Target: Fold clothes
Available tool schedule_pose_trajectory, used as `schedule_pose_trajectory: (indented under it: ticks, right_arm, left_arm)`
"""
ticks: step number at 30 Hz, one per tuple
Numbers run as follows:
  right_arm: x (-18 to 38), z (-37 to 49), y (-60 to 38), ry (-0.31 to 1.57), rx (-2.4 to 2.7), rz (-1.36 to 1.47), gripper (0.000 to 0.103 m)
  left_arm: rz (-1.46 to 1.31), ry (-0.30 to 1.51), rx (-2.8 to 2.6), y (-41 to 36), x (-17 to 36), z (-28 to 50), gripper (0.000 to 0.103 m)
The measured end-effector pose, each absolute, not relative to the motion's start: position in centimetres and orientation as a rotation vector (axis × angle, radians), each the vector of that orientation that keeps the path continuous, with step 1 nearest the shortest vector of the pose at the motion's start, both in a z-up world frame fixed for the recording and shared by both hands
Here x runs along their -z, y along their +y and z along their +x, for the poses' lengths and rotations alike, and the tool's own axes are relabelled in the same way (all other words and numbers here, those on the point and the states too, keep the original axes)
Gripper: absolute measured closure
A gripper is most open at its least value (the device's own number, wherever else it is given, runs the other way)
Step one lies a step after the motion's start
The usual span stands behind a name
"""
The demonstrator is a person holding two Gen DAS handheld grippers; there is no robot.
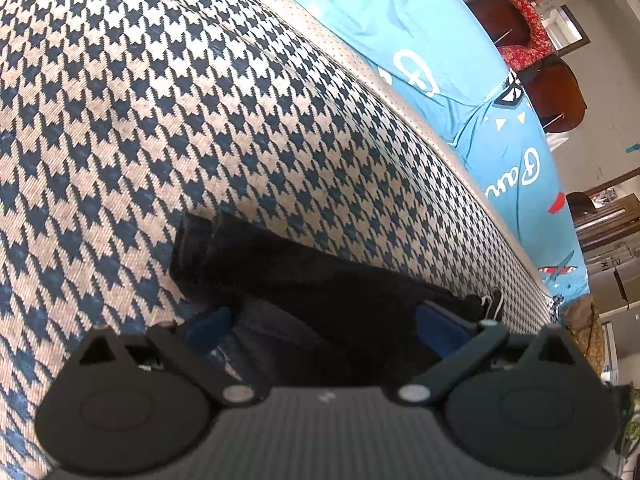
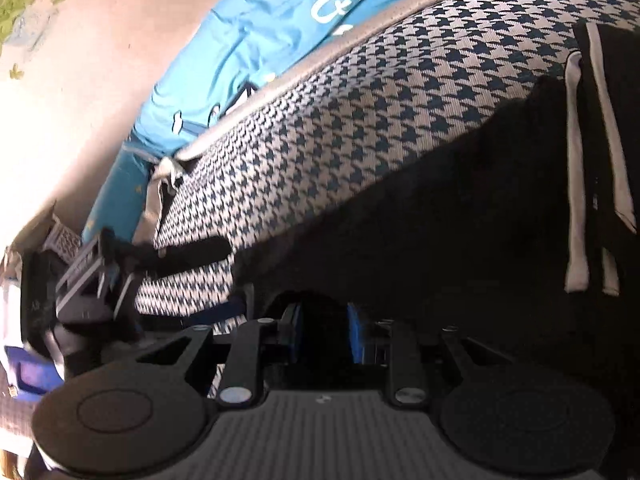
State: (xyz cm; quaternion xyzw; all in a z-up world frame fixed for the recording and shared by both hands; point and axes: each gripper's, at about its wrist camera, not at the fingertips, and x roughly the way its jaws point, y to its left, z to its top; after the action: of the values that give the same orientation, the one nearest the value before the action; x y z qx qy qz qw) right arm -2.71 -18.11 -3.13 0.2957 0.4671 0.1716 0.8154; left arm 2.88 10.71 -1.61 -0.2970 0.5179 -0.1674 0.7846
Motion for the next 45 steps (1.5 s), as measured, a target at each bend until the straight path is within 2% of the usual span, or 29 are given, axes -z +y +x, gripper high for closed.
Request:
schedule_pose_trajectory:
  ticks: [3,7,23,33,45]
  right_arm:
    - [2.6,-3.9,-18.2,0.989,-0.385,0.592,0.077]
    - [2.2,-5.2,-17.9,0.974,-0.416,0.57,0.069]
    - [2.1,-5.7,-17.1,0.926,-0.411,0.557,0.069]
    - [1.6,-4.5,-15.2,0.849,-0.386,0.453,0.069]
    - [2.3,-3.1,-14.3,0.885,-0.342,0.478,0.069]
  left_arm:
    - [-0.638,1.118,0.355,10.5,1.5,2.9,0.0]
    - [-0.628,1.117,0.347,10.1,1.3,3.1,0.0]
    - [-0.634,1.088,0.439,9.7,-1.1,0.1,0.0]
    - [-0.649,1.105,0.512,8.7,-1.3,-0.9,0.0]
    - [-0.752,1.106,0.562,9.2,-0.9,-0.8,0.0]
